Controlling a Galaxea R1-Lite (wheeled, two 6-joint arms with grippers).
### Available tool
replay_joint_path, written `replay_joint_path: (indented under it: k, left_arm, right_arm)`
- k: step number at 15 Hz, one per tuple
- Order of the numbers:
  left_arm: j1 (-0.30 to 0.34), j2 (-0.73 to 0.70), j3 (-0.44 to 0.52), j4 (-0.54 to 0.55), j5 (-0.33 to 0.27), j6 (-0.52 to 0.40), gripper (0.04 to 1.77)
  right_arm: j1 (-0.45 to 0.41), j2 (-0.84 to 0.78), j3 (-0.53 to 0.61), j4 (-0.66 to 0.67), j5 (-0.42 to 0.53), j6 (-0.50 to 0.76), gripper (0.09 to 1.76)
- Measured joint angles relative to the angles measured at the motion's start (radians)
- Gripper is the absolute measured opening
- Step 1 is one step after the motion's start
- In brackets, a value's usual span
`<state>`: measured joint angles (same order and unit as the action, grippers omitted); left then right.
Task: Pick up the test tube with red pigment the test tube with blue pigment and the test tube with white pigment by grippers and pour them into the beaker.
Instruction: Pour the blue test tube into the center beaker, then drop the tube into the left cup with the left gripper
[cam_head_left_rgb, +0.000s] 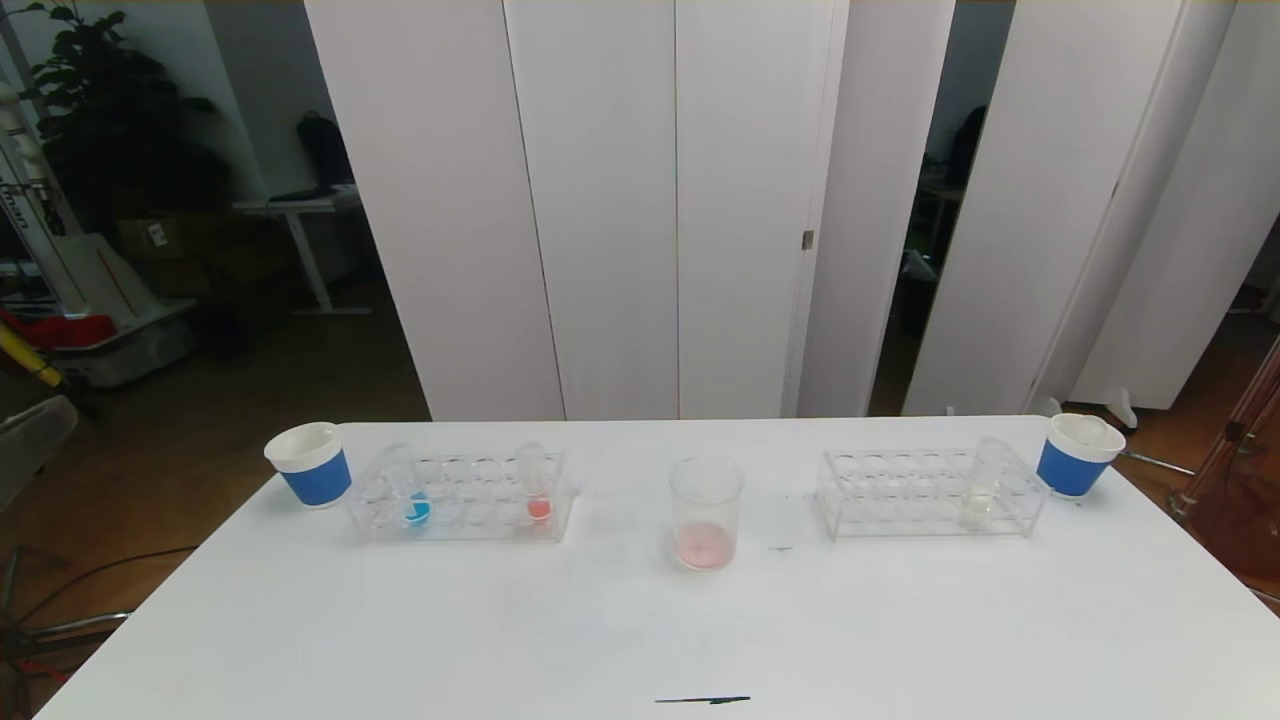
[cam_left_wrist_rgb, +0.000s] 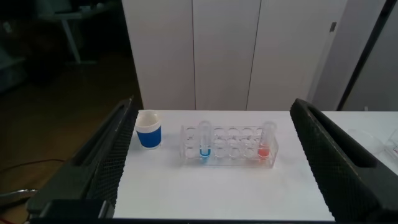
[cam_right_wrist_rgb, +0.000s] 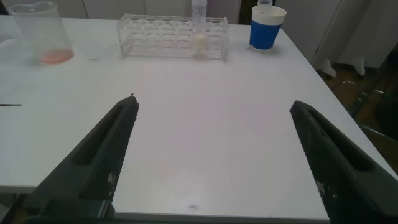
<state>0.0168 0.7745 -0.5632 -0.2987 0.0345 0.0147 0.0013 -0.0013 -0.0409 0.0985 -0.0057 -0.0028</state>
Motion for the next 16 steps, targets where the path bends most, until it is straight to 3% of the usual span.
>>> replay_joint_path:
  k: [3, 8, 16]
  left_arm:
    - [0.007, 0.240, -0.026, -0.165, 0.017, 0.001, 1.75]
    - [-0.002, 0.561, 0.002, -0.348, 0.021, -0.002, 1.75]
    - [-0.049, 0.821, 0.123, -0.544, -0.004, -0.004, 1.75]
  right_arm:
    - [0.000, 0.000, 0.000, 0.001, 0.000, 0.000, 1.75]
    - [0.000, 0.000, 0.000, 0.000, 0.000, 0.000, 1.75]
    - [0.000, 0.000, 0.000, 0.000, 0.000, 0.000, 1.75]
